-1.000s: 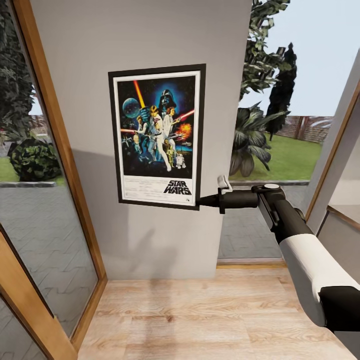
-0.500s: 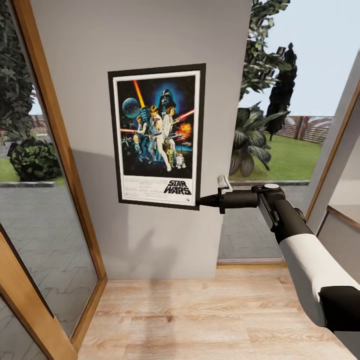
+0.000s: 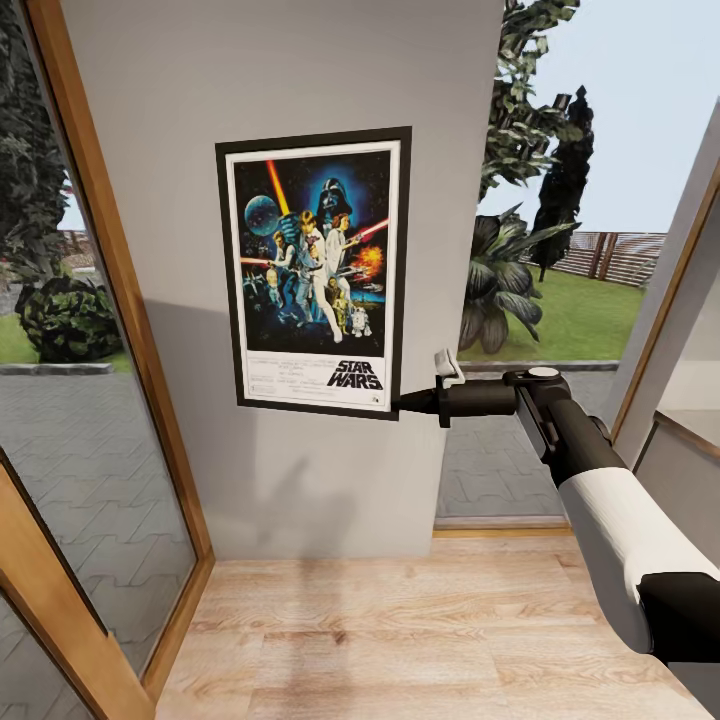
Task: Pick up the poster from the kitchen countertop and hang it on one of the wall nails in the kitchen.
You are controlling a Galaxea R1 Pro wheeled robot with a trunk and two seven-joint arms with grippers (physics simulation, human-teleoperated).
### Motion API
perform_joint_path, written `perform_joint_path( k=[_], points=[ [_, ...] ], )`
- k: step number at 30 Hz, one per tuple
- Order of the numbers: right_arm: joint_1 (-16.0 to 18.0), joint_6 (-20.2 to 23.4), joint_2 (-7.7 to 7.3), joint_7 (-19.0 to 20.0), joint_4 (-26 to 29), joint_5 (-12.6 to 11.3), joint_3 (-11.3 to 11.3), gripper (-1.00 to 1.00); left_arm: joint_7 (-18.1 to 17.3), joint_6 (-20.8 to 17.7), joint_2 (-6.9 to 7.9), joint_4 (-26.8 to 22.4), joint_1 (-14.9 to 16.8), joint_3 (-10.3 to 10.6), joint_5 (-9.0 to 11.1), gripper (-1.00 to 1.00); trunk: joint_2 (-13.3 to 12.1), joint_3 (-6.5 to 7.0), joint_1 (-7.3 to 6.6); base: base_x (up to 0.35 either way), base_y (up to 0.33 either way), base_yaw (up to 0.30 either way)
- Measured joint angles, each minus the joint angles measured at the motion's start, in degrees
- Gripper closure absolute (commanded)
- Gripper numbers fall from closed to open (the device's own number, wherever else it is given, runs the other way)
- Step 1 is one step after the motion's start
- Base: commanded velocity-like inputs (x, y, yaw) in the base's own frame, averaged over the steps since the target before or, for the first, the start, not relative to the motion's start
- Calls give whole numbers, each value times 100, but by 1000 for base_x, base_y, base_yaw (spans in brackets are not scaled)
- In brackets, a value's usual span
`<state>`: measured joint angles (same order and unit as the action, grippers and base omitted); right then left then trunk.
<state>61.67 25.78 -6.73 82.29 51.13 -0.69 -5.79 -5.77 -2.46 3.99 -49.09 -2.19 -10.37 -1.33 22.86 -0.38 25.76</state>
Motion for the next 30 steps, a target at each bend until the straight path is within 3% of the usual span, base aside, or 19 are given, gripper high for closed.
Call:
perform_joint_path(
  k=[30],
  points=[
    [0, -12, 0, 7, 132, -3, 0, 100, 0, 0, 0, 0, 0, 0, -2, -100, 0, 0, 0, 0, 0, 0]
  ],
)
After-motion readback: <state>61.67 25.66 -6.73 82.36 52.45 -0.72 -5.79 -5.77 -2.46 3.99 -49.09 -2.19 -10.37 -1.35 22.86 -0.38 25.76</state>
